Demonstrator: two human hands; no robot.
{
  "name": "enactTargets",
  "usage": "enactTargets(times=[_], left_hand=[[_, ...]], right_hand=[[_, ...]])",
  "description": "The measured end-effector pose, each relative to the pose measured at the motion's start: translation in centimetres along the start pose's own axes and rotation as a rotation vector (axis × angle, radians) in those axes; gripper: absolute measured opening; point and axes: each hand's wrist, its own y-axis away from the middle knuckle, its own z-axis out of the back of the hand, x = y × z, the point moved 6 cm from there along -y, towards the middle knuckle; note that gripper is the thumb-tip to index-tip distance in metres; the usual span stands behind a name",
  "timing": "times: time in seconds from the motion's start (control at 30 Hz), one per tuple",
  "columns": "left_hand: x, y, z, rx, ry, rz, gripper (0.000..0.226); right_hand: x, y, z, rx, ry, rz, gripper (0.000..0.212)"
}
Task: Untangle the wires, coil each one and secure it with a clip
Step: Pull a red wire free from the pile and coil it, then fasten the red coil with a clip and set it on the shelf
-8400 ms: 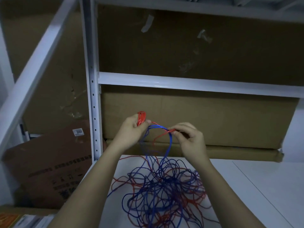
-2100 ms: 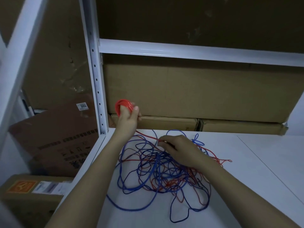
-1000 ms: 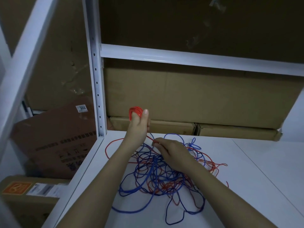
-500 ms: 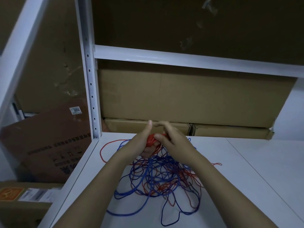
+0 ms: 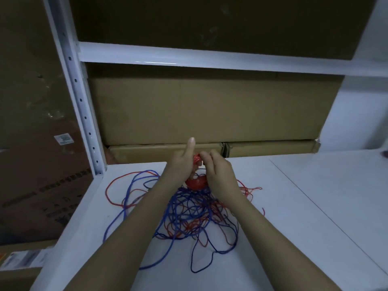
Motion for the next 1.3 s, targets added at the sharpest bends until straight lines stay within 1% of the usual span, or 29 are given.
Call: enactTargets(times=[0.07, 0.17, 0.23, 0.33, 0.37, 0.43, 0.5, 0.53, 0.6, 0.67, 0.73, 0.83, 0.87, 0.97, 1.13, 1.23, 1.3], left_hand=[[-1.2, 0.0, -2.2, 0.090, -0.010, -0.068, 0.065], [-3.1, 0.8, -5.7, 0.276, -0.006, -0.288, 0.050], [-3.1, 1.1, -7.9, 0.329, -0.069, -0.368, 0.048], [-2.7, 0.7, -11.0, 0.254, -0.218, -0.345, 0.035], [-2.9, 0.7, -12.2, 0.218, -0.285, -0.355, 0.034], [-3.6, 0.9, -15.0, 0.175, -0.470, -0.391, 0.043], [-4.4, 1.2, -18.3, 0.158, -0.652, -0.438, 0.062], [-4.7, 1.4, -19.9, 0.156, -0.674, -0.419, 0.061], [-6.0, 1.9, -23.1, 0.123, -0.631, -0.361, 0.041], [-7.7, 2.9, -27.0, 0.105, -0.580, -0.335, 0.034], [-9.3, 4.0, -31.5, 0.129, -0.530, -0.335, 0.033], [-10.8, 5.2, -38.0, 0.204, -0.392, -0.247, 0.037], [-11.1, 5.5, -40.2, 0.250, -0.376, -0.232, 0.038], [-12.2, 6.1, -46.5, 0.424, -0.390, -0.281, 0.036], [-12.5, 5.4, -54.9, 0.627, -0.351, -0.269, 0.043], [-12.8, 4.5, -59.4, 0.692, -0.306, -0.234, 0.046], [-12.8, 3.0, -62.3, 0.689, -0.266, -0.189, 0.047]], right_hand=[[-1.4, -0.1, 1.6, -0.051, 0.015, -0.065, 0.029], [-3.4, 0.0, 4.2, -0.037, 0.038, -0.123, 0.035], [-4.7, 0.5, 5.9, -0.037, 0.026, -0.148, 0.033], [-6.3, 1.4, 8.7, -0.055, 0.001, -0.167, 0.039], [-6.8, 1.8, 9.7, -0.068, -0.032, -0.171, 0.040], [-8.1, 2.5, 11.9, -0.111, -0.115, -0.184, 0.042], [-9.9, 3.4, 14.4, -0.157, -0.169, -0.231, 0.041], [-10.9, 4.0, 15.7, -0.166, -0.166, -0.257, 0.039], [-12.9, 5.3, 18.5, -0.168, -0.104, -0.289, 0.034], [-14.7, 6.7, 22.1, -0.201, -0.015, -0.292, 0.029], [-16.5, 8.0, 26.2, -0.253, 0.043, -0.293, 0.028], [-19.5, 10.0, 32.2, -0.274, 0.109, -0.320, 0.025], [-20.7, 10.7, 34.0, -0.274, 0.127, -0.339, 0.024], [-24.4, 13.0, 39.1, -0.305, 0.143, -0.403, 0.025], [-30.3, 15.6, 45.9, -0.383, 0.099, -0.480, 0.031], [-33.6, 16.2, 49.3, -0.426, 0.104, -0.516, 0.031], [-36.0, 16.1, 51.7, -0.429, 0.135, -0.528, 0.033]])
